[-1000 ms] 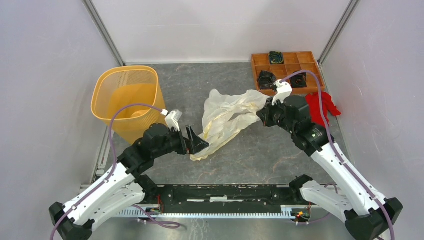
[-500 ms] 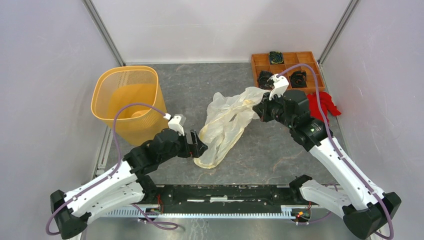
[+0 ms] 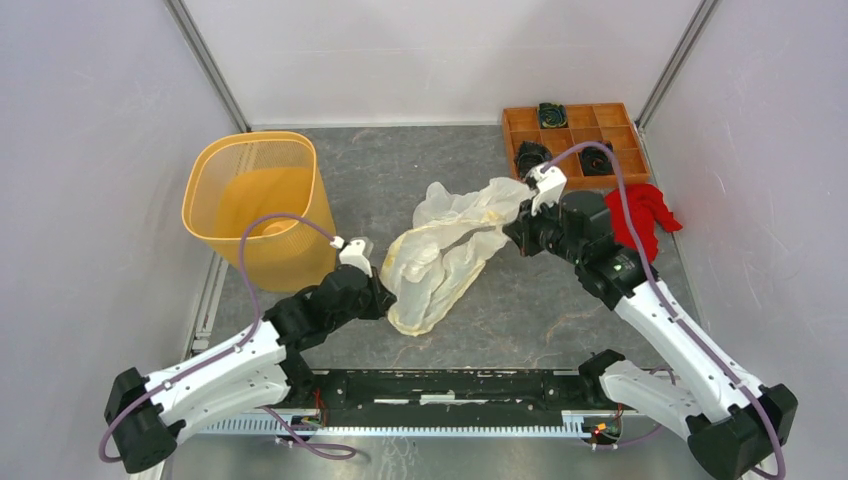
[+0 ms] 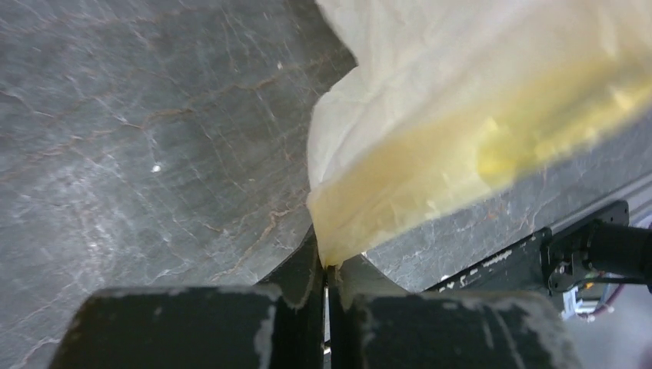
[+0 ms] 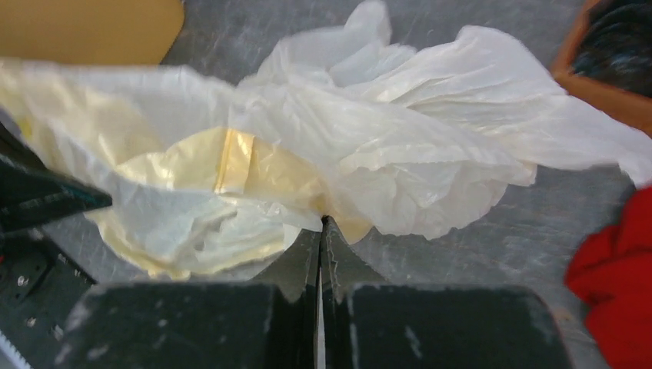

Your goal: Put the trash bags into the trash bin

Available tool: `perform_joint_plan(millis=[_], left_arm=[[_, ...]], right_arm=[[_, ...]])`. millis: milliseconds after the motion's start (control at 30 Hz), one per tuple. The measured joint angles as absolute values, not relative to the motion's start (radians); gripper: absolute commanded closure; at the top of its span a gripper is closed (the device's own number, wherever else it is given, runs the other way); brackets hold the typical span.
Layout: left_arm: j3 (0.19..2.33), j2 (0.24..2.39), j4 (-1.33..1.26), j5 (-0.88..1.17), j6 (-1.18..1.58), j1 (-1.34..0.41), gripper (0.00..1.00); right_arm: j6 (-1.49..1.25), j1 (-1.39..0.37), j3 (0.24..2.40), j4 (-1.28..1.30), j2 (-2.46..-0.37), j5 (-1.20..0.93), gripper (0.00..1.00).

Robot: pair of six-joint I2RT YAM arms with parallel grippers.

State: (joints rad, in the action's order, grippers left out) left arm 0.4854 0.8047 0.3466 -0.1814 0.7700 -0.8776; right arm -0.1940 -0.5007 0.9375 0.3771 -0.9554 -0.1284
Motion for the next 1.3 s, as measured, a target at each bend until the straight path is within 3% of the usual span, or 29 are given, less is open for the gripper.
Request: perform_joint_plan(millis=[200, 433, 600, 1000, 1033, 1100, 1133, 1167, 1200, 1300], left_arm=[[0.485, 0.683, 0.365, -0.272, 0.79, -0.878, 0.98], [0.482, 0.631, 0.364, -0.288, 0.789, -0.878, 0.98], [0.474, 0.613, 0.365, -0.287, 0.789, -0.878, 0.98], [0.472, 0.563, 0.382, -0.289, 0.789, -0.878, 0.98], [0.471, 0.559, 0.389, -0.29, 0.789, -0.878, 0.98], [0.471, 0.556, 0.398, -0.292, 0.789, -0.878, 0.98], [0.472, 0.556, 0.402, -0.292, 0.789, -0.878, 0.98], [0.471, 0.556, 0.406, -0.292, 0.789, -0.878, 0.98], [0.472, 0.557, 0.411, -0.292, 0.789, -0.878, 0.98], [0.471, 0.577, 0.409, -0.291, 0.789, -0.878, 0.98]], right_arm=[[-0.192, -0.499, 0.694, 0.261, -0.965, -0.329, 0.84], [-0.165, -0.502, 0.576, 0.19, -0.969, -0.354, 0.39], [-0.146, -0.502, 0.505, 0.001, -0.958, -0.339, 0.16], [-0.207, -0.503, 0.393, -0.318, -1.036, -0.166, 0.04], [-0.215, -0.503, 0.382, -0.347, -1.036, -0.163, 0.05], [-0.231, -0.503, 0.365, -0.401, -1.038, -0.163, 0.19], [-0.238, -0.503, 0.362, -0.429, -1.046, -0.166, 0.31], [-0.247, -0.503, 0.362, -0.461, -1.064, -0.173, 0.52], [-0.258, -0.503, 0.362, -0.488, -1.085, -0.181, 0.66], [-0.319, -0.503, 0.352, -0.547, -1.161, -0.213, 0.87]])
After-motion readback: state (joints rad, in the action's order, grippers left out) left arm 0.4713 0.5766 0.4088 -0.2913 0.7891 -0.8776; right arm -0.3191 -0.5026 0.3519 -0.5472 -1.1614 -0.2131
